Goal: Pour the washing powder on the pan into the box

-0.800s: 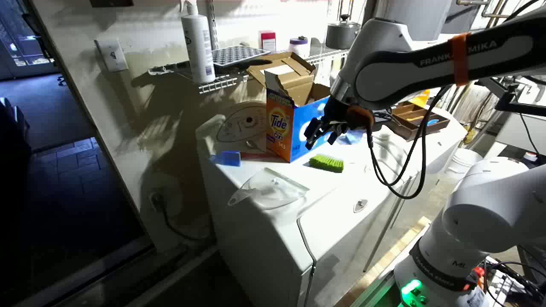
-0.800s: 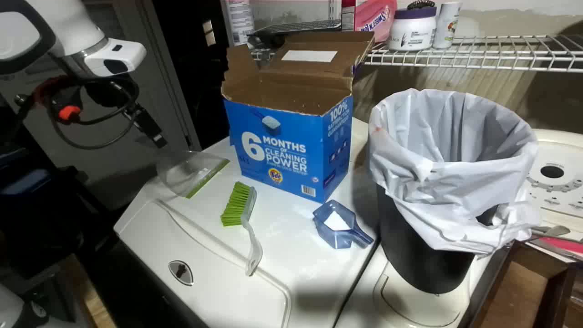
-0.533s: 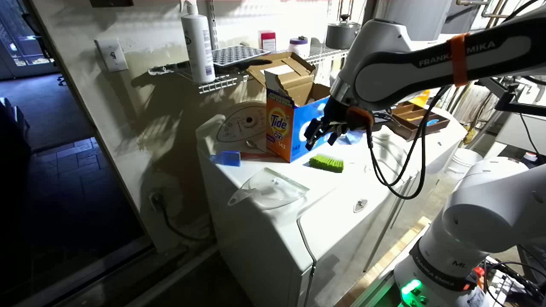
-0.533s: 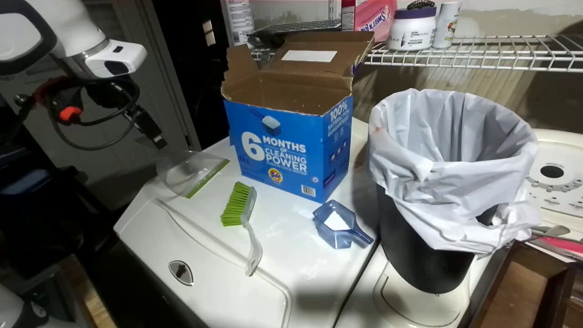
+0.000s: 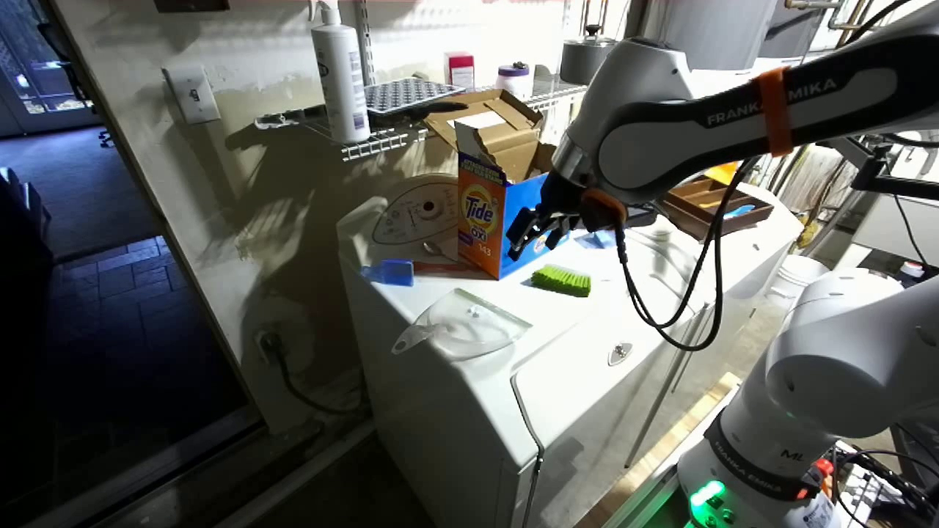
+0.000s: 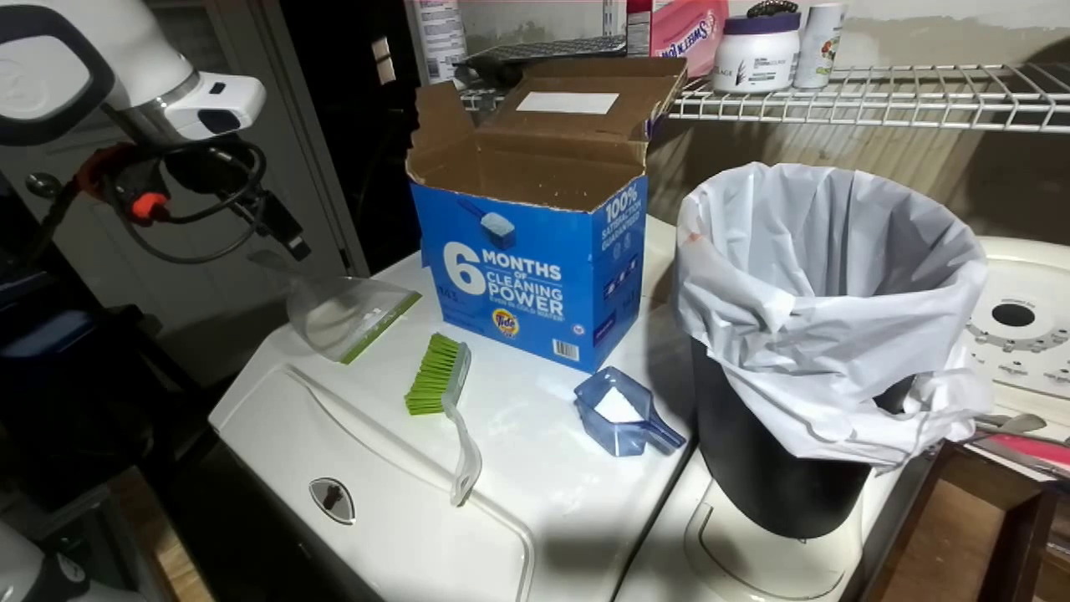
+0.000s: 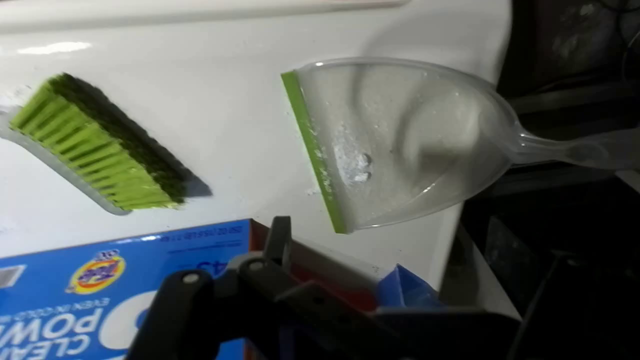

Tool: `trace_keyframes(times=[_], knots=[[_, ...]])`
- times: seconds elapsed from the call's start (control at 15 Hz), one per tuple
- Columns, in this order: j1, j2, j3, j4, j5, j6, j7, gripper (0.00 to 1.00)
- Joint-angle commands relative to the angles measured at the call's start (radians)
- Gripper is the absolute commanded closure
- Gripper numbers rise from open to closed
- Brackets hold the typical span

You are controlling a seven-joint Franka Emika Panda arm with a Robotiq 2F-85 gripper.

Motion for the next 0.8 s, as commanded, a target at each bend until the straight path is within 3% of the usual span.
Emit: trace_keyframes(times=[0.0, 0.27, 0.73], knots=[[0.102, 0.159, -0.014, 0.073, 0.031, 0.132, -0.124, 0.0], [0.208, 0.283, -0.043, 0.166, 0.037, 0.167, -0.286, 0.0], [0.295, 0.459, -0.052, 0.337, 0.092, 0.043, -0.616, 0.0]])
